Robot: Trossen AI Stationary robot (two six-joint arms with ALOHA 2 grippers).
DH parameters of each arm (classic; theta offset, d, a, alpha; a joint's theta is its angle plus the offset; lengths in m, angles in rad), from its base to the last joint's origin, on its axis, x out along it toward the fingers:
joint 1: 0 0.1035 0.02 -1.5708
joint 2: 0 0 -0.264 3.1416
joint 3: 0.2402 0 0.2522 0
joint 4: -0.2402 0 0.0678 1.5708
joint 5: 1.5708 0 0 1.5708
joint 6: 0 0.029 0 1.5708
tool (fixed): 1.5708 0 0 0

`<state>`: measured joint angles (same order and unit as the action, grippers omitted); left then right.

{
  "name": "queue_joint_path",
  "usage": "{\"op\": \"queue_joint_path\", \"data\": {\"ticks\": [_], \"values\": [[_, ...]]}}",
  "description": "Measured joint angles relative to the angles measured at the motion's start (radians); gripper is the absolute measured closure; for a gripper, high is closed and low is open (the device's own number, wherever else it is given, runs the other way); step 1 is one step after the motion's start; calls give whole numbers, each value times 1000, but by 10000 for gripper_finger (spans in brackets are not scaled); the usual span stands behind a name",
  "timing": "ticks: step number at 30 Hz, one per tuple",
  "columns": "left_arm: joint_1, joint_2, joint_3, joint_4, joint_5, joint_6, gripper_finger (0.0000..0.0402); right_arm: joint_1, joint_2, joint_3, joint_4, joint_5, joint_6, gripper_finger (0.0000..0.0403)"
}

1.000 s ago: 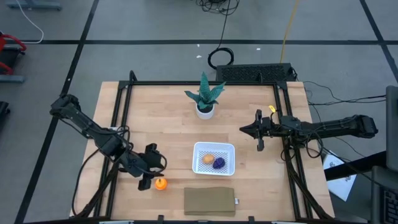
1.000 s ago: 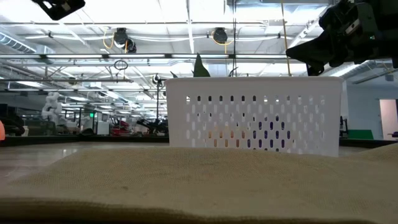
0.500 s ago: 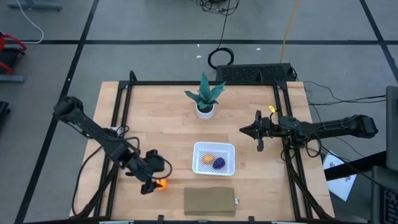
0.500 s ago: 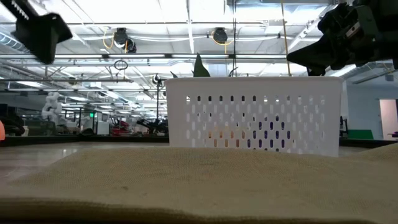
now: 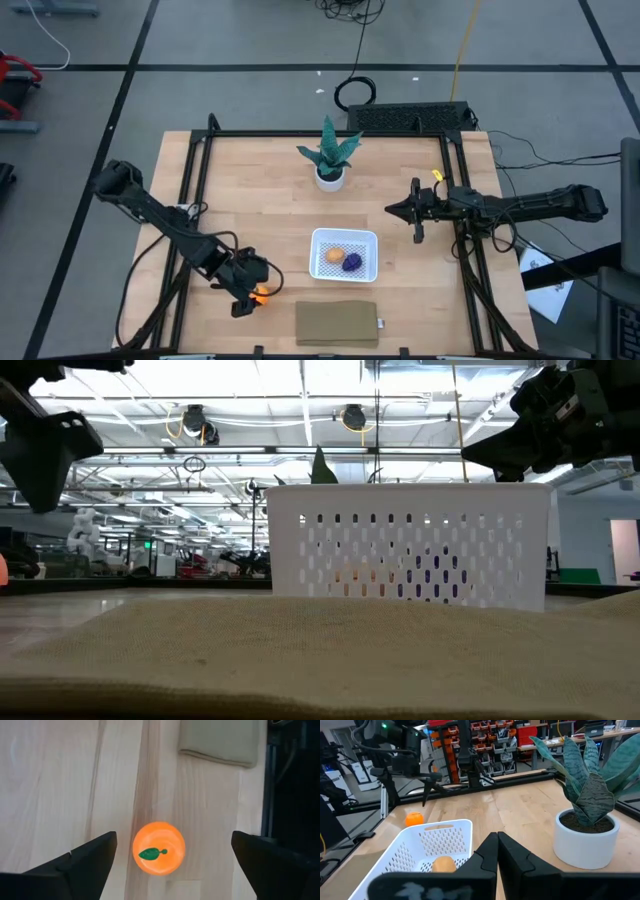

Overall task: Pick and placing Produce into tupperware
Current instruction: Put the orange in the white bin

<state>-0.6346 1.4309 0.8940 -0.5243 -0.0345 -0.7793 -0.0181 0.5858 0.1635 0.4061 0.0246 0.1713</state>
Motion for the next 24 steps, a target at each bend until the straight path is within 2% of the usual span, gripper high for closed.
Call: {"op": "queue_joint_path", "data": {"ticks": [17, 24], "values": [[-25, 102, -1, 21, 11, -46, 2, 0, 9, 0, -1, 0, 0, 403], [-34, 152, -1, 24, -16, -65, 2, 0, 13, -1, 1, 0, 0, 403]]}}
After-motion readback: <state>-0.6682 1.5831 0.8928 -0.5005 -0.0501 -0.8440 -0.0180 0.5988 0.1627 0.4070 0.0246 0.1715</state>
